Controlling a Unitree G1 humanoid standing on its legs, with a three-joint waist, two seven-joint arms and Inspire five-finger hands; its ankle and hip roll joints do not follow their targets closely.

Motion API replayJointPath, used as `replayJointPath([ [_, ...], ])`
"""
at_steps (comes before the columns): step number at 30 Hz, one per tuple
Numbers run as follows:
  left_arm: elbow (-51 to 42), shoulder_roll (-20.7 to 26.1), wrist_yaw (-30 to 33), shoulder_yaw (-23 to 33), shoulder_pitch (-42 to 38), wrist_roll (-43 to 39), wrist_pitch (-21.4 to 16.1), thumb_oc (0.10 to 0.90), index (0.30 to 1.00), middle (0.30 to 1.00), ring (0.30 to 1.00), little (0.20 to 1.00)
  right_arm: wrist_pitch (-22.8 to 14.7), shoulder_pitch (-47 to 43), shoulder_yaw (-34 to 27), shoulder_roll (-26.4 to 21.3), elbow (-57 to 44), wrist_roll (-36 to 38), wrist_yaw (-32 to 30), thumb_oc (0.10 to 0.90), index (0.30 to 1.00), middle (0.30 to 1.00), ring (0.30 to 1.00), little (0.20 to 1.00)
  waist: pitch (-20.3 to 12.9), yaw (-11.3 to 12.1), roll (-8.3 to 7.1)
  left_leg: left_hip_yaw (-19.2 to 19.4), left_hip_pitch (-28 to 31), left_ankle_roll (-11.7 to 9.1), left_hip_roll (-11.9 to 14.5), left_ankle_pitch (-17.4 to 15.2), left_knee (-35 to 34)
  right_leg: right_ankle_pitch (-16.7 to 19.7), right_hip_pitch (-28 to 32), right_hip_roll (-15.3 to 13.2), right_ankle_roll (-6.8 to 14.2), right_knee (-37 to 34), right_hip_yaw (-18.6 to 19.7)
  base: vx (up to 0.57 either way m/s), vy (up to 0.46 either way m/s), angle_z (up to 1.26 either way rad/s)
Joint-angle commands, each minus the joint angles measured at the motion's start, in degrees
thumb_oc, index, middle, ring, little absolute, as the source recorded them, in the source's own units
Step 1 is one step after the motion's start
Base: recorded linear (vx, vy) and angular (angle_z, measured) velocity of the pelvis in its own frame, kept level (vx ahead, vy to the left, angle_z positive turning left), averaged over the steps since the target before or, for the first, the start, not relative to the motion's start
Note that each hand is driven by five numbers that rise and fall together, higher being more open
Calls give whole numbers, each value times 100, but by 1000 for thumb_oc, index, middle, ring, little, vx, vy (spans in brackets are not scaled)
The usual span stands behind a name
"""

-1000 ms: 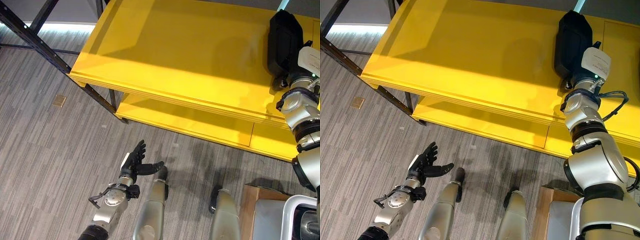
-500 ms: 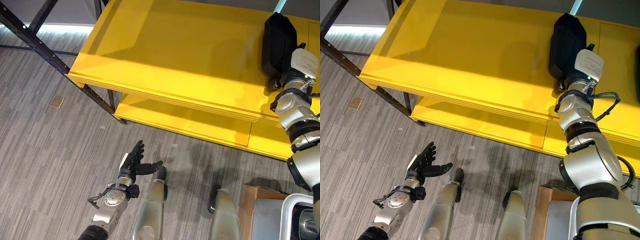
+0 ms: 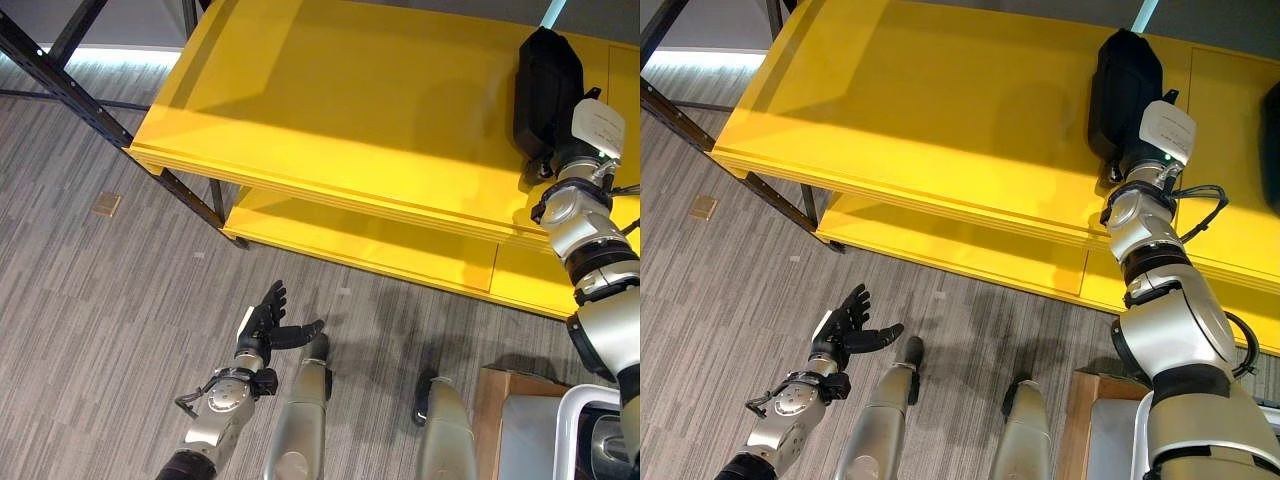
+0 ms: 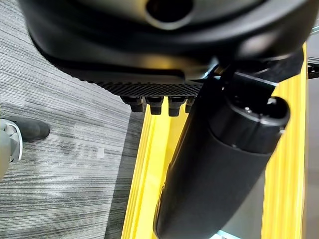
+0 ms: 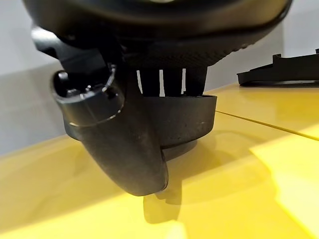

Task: Move parts from the plastic box to the shelf.

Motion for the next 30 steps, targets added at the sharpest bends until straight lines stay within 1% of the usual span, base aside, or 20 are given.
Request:
replayJointPath([
  [1,-472,268,112,355,-145,-24,-541,900,1000,1000,1000,1000,-259,-275,96,300,-284,33,126,900,1000,1000,1000,1000,143,99,-102,-362,251,112,86,-954,471,206,348,-40,0,-297,66,0,0,0],
  [4,-463,250,148,406,-131,8,-527,900,1000,1000,1000,1000,-257,-306,41,275,-559,70,74,900,1000,1000,1000,1000,154,73,-133,-358,246,108,98,-956,478,204,335,-25,-10,-288,71,0,0,0],
  [6,-463,227,211,520,-90,21,-520,900,1000,1000,1000,1000,-244,-225,52,198,-1031,3,51,900,1000,1000,1000,1000,158,23,-177,-349,237,102,118,-956,478,207,318,-1,-15,-290,79,0,0,0],
  [7,-463,227,211,519,-92,21,-519,900,1000,1000,1000,1000,-242,-225,51,196,-1034,2,52,900,1000,1000,1000,1000,141,20,-179,-352,222,104,115,-928,454,229,303,-3,-16,-309,74,2,-3,-5],
  [9,-453,209,256,581,-61,46,-496,900,1000,1000,1000,1000,-236,-121,-33,148,-1456,-28,16,900,1000,1000,1000,1000,138,-20,-213,-339,218,101,129,-930,445,224,299,10,-17,-309,81,0,-1,-5],
  [11,-459,181,279,669,3,81,-469,900,1000,1000,1000,1000,-237,39,-105,52,-2092,-126,7,900,1000,1000,1000,1000,159,-56,-246,-318,234,98,146,-974,484,197,303,19,-24,-272,97,6,-4,-9],
  [16,-498,146,327,824,96,161,-425,900,1000,1000,1000,1000,-220,519,-395,-135,-3323,-569,18,900,1000,1000,1000,1000,131,-163,-284,-302,167,99,171,-984,514,184,224,29,-47,-252,115,-3,-7,-12],
  [26,-547,61,333,962,234,247,-357,900,1000,1000,1000,1000,-258,1266,-864,-187,-4398,-978,171,900,1000,1000,1000,1000,124,-235,-316,-283,114,98,195,-1009,573,140,174,42,-60,-177,132,0,0,0],
  [30,-540,57,315,987,282,241,-360,900,1000,1000,1000,1000,-264,1347,-889,-196,-4412,-1070,200,900,1000,1000,1000,1000,120,-227,-329,-298,104,94,196,-999,568,138,167,47,-61,-175,128,0,0,0],
])
